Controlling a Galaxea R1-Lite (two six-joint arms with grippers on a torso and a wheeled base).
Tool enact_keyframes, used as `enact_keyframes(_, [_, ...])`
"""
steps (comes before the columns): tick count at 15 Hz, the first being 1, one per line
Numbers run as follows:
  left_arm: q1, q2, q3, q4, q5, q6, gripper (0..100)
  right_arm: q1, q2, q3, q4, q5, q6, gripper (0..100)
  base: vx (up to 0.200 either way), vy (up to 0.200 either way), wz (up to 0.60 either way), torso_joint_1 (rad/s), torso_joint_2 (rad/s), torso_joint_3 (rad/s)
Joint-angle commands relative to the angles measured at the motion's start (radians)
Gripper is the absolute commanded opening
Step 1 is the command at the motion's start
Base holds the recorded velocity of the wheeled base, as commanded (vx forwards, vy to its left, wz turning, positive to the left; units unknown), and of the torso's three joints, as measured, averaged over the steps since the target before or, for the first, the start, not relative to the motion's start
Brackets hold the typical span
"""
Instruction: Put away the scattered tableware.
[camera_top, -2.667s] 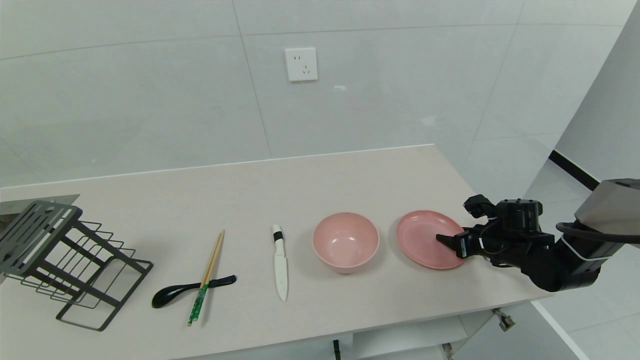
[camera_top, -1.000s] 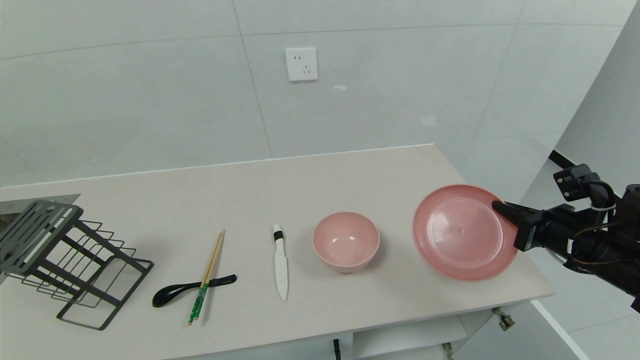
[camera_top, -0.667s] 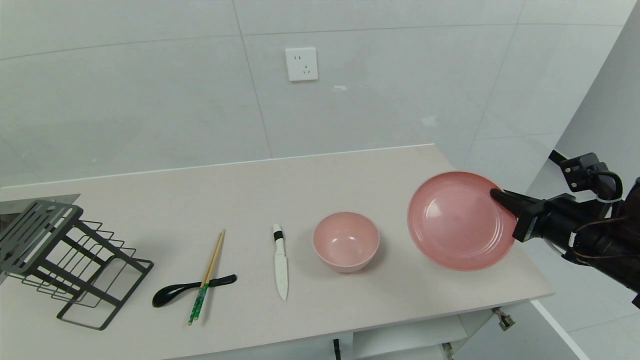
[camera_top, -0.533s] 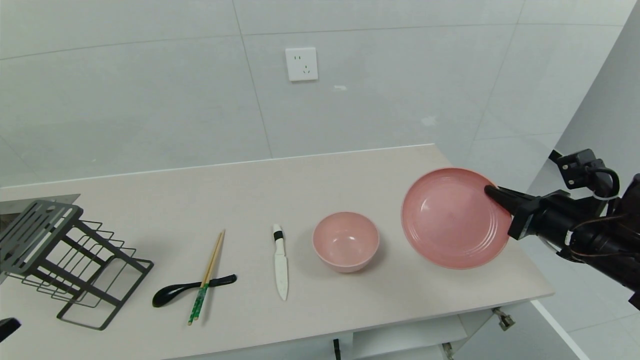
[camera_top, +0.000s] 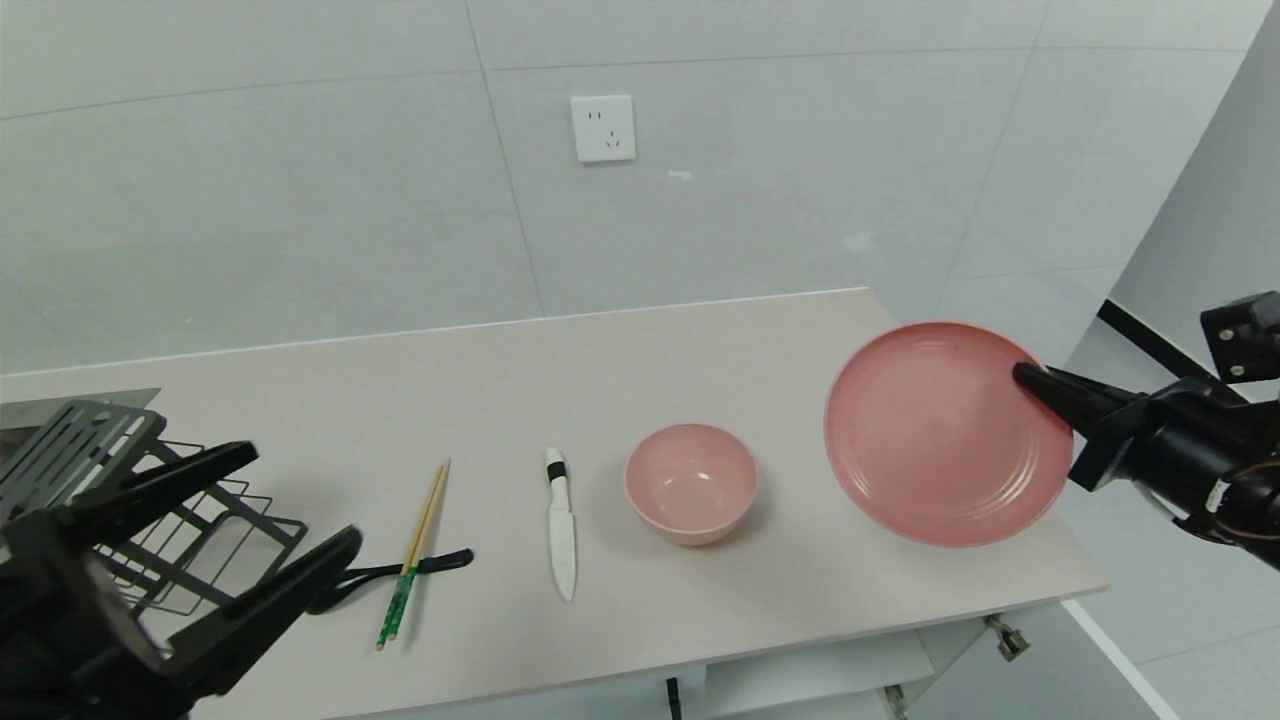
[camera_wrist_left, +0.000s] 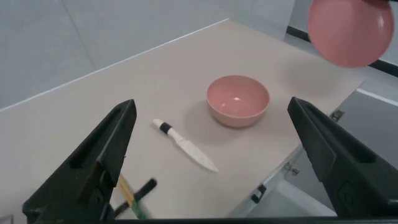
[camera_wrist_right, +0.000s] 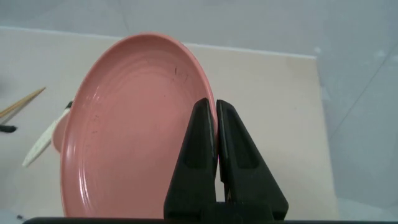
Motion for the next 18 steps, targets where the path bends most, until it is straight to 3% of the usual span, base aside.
enact_keyframes(1, [-0.01, 0.359, -0.002, -0.273, -0.054, 0.001, 100, -0.038, -0.064, -0.004, 0.001, 0.001, -0.001, 0, 0.0, 0.0, 0.0, 0.0, 0.0, 0.0])
enact_keyframes(5, [-0.01, 0.384, 0.003, -0.288, -0.054, -0.013, 100, -0.039, -0.067, 0.001, 0.001, 0.001, -0.001, 0, 0.0, 0.0, 0.0, 0.0, 0.0, 0.0])
enact_keyframes(8, [-0.013, 0.442, -0.037, -0.296, -0.134, 0.003, 100, -0.042, -0.064, 0.006, 0.001, 0.001, -0.002, 0, 0.0, 0.0, 0.0, 0.0, 0.0, 0.0])
enact_keyframes(10, [-0.022, 0.54, -0.08, -0.296, -0.136, -0.008, 100, -0.042, -0.064, 0.013, 0.001, 0.001, -0.004, 0, 0.0, 0.0, 0.0, 0.0, 0.0, 0.0])
enact_keyframes(11, [-0.023, 0.586, -0.109, -0.296, -0.114, -0.008, 100, -0.042, -0.063, 0.016, 0.001, 0.001, -0.005, 0, 0.0, 0.0, 0.0, 0.0, 0.0, 0.0])
enact_keyframes(12, [-0.042, 0.611, -0.124, -0.293, -0.028, -0.008, 100, -0.042, -0.061, 0.019, 0.001, 0.001, -0.005, 0, 0.0, 0.0, 0.0, 0.0, 0.0, 0.0])
enact_keyframes(13, [-0.071, 0.618, -0.137, -0.286, 0.013, -0.016, 100, -0.042, -0.06, 0.021, 0.001, 0.001, -0.005, 0, 0.0, 0.0, 0.0, 0.0, 0.0, 0.0])
enact_keyframes(14, [-0.112, 0.634, -0.157, -0.273, 0.058, -0.051, 100, -0.042, -0.058, 0.022, 0.001, 0.001, -0.005, 0, 0.0, 0.0, 0.0, 0.0, 0.0, 0.0])
enact_keyframes(15, [-0.157, 0.655, -0.206, -0.222, 0.07, -0.112, 100, -0.042, -0.054, 0.024, 0.001, 0.001, -0.007, 0, 0.0, 0.0, 0.0, 0.0, 0.0, 0.0])
enact_keyframes(18, [-0.16, 0.735, -0.307, -0.144, 0.118, -0.132, 100, -0.042, -0.054, 0.032, 0.001, 0.001, -0.007, 0, 0.0, 0.0, 0.0, 0.0, 0.0, 0.0])
